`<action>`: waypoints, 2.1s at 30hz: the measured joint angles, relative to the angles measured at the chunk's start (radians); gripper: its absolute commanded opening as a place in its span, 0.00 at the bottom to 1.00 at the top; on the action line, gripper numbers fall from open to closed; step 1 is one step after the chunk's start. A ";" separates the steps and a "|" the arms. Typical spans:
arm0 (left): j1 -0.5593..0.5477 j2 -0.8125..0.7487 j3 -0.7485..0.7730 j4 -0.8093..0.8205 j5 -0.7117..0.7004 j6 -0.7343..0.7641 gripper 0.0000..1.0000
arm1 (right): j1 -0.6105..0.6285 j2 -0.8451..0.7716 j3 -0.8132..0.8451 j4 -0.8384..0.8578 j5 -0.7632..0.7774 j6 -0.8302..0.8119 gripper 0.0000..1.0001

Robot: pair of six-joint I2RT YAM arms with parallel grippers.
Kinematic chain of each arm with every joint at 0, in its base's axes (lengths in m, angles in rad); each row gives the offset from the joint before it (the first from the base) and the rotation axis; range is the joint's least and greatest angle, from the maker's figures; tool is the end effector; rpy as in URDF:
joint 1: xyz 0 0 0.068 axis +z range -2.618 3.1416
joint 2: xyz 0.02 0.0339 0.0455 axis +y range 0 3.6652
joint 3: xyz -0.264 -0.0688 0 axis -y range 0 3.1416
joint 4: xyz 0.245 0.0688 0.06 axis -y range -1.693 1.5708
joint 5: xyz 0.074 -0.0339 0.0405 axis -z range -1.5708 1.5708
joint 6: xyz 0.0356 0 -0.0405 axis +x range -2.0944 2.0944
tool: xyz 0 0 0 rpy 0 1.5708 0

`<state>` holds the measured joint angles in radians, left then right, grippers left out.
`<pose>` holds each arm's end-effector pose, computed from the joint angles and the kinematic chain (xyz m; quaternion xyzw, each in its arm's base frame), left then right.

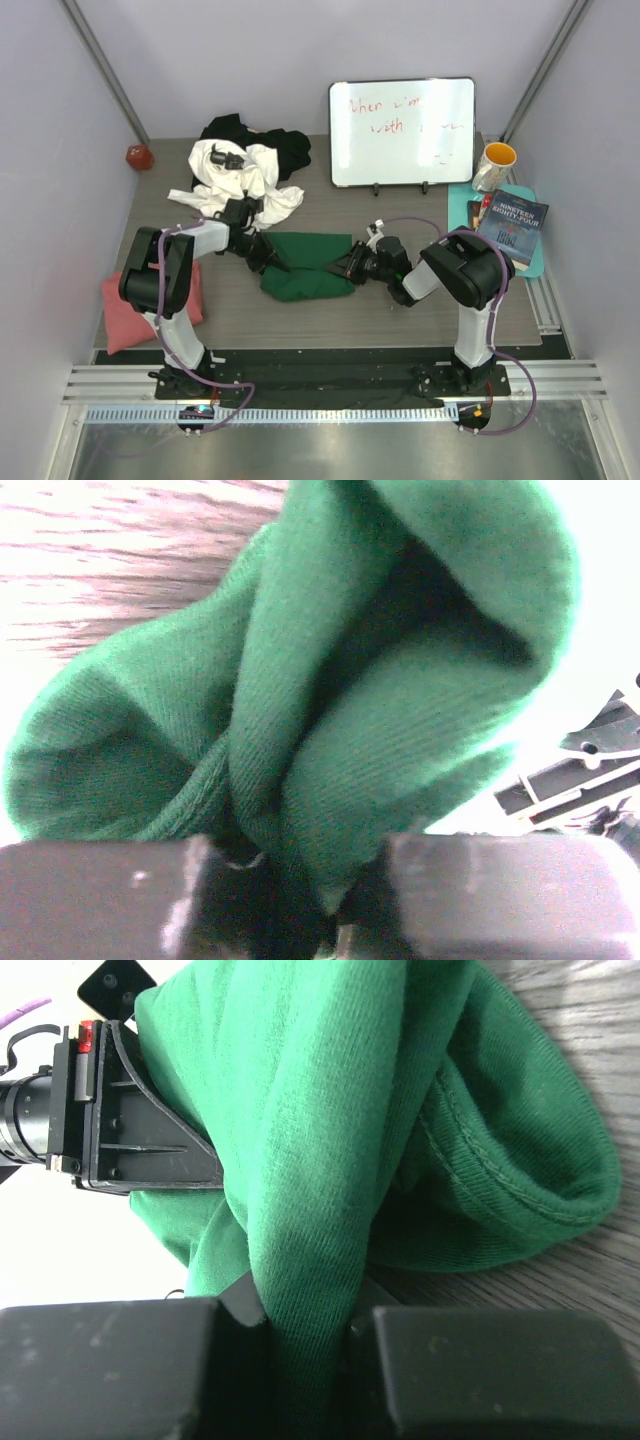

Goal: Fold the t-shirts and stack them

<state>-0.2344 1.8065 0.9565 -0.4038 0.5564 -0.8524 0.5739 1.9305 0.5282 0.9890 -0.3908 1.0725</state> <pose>0.3078 -0.0928 0.1267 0.2475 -0.9177 0.3106 0.0103 0.2539 0.1803 0.0862 0.0997 0.8220 0.5040 0.2456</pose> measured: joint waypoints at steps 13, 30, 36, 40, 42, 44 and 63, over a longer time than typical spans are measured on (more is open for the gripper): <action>-0.012 -0.023 0.020 -0.019 -0.072 0.031 0.00 | 0.000 -0.141 -0.013 -0.172 0.025 -0.052 0.47; 0.023 -0.157 0.121 -0.193 -0.212 0.142 0.00 | -0.002 -0.697 -0.009 -0.695 0.192 -0.230 0.49; 0.027 -0.157 0.146 -0.261 -0.235 0.182 0.00 | -0.015 -0.745 0.052 -0.831 0.245 -0.264 0.49; 0.041 -0.162 0.146 -0.300 -0.249 0.200 0.00 | -0.025 -0.764 0.095 -0.878 0.262 -0.275 0.48; 0.052 -0.167 0.148 -0.326 -0.264 0.212 0.00 | -0.033 -0.775 0.110 -0.898 0.267 -0.280 0.48; 0.061 -0.170 0.157 -0.359 -0.288 0.229 0.00 | -0.041 -0.777 0.122 -0.914 0.269 -0.283 0.48; 0.187 -0.246 0.258 -0.593 -0.531 0.305 0.00 | -0.112 -0.776 0.169 -0.972 0.230 -0.309 0.48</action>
<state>-0.0475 1.5604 1.2144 -0.9970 0.0254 -0.5476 0.4622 1.1542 0.6975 0.0166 -0.1604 0.7639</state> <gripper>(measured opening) 0.079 0.485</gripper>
